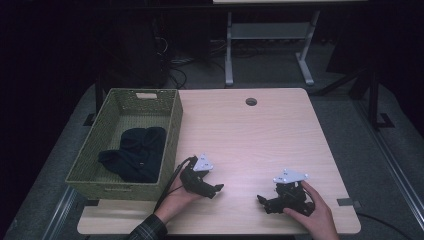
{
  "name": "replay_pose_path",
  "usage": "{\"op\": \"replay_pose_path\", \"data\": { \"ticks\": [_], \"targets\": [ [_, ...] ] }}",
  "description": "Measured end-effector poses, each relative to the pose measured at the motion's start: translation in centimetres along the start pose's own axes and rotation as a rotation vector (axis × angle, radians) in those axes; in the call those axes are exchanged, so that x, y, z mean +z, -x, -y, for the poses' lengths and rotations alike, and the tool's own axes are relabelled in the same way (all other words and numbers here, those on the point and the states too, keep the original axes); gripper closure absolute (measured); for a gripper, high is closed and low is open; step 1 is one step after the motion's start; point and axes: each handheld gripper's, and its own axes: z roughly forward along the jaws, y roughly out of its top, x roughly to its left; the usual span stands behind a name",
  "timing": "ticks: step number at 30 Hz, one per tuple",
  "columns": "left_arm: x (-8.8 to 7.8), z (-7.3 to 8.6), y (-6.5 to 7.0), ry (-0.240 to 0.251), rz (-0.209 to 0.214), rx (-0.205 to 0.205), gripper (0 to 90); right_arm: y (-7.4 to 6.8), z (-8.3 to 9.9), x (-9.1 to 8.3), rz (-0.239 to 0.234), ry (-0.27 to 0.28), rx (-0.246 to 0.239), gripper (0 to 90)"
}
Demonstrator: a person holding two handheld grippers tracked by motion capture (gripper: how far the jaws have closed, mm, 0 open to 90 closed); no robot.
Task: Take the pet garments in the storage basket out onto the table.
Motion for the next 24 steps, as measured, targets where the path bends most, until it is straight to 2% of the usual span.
{"op": "replay_pose_path", "data": {
  "ticks": [10,11,16,17,24],
  "targets": [
    [-0.4,-0.5,-0.2,0.004,-0.006,0.004,13.0,0.0,0.0,0.0,0.0,0.002,0.0,0.0],
    [-0.5,-0.6,-0.3,0.005,0.003,-0.006,13.0,0.0,0.0,0.0,0.0,0.002,0.0,0.0],
    [-0.5,-0.7,-0.3,0.003,0.006,-0.002,13.1,0.0,0.0,0.0,0.0,0.002,0.0,0.0],
    [-0.6,-0.8,-0.3,0.005,0.021,-0.02,13.1,0.0,0.0,0.0,0.0,0.002,0.0,0.0],
    [-1.0,-1.2,-0.4,0.012,0.01,-0.014,13.4,0.0,0.0,0.0,0.0,0.001,0.0,0.0]
  ]
}}
